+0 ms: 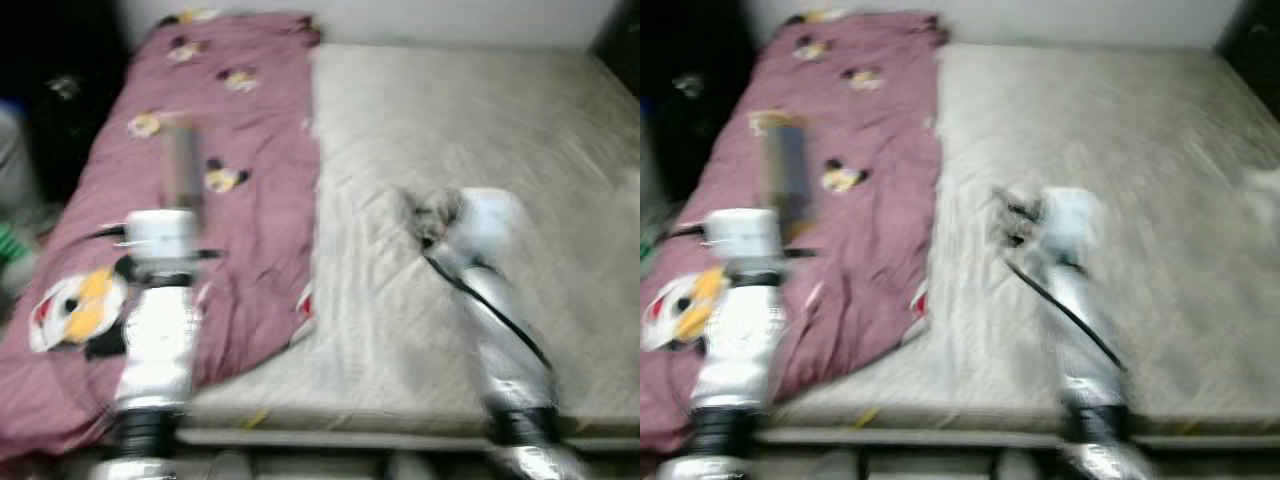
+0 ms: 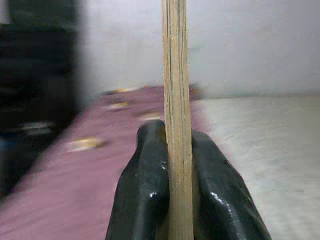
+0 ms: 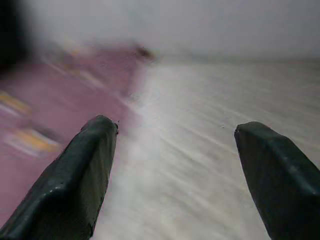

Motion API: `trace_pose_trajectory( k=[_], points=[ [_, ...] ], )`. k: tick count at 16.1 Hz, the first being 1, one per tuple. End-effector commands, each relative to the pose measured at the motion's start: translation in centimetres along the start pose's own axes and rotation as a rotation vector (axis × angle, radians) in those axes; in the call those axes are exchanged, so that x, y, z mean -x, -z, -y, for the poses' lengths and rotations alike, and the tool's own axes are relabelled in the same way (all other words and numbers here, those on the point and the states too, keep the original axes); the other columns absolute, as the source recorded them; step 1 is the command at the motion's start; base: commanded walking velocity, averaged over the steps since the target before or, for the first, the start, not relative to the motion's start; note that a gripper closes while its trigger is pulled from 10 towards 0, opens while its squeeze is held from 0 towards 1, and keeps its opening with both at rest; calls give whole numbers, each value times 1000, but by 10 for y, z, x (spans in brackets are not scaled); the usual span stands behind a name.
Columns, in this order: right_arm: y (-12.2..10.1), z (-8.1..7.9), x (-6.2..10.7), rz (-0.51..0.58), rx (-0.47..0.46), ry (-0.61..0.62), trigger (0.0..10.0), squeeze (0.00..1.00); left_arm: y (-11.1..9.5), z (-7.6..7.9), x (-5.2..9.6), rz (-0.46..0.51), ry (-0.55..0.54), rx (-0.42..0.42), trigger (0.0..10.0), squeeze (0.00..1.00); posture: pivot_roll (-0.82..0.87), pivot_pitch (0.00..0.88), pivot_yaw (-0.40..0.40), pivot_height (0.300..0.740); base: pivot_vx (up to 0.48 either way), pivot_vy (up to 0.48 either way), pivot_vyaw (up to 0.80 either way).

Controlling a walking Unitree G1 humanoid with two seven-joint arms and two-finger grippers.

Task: Clean up the room

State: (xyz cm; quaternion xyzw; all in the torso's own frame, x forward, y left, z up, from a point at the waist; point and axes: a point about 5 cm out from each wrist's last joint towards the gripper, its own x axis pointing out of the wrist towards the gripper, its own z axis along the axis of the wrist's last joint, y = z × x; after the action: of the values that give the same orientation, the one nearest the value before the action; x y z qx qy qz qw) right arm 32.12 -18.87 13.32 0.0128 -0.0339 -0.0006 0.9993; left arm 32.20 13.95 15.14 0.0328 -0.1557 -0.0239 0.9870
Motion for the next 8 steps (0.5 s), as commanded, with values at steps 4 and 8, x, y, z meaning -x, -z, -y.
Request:
trace_pose_trajectory(
  k=[4, 8],
  points=[
    [-3, -26, 0, 29, -18, -58, 10000, 0, -5, -16, 2, 26, -14, -44, 0, 0, -74, 81, -28, 740, 0, 0, 0],
    [-11, -24, -6, 68, -28, -50, 10000, 0, -6, -14, 1, 31, -6, -36, 0, 0, -68, 56, -23, 740, 0, 0, 0]
  ],
)
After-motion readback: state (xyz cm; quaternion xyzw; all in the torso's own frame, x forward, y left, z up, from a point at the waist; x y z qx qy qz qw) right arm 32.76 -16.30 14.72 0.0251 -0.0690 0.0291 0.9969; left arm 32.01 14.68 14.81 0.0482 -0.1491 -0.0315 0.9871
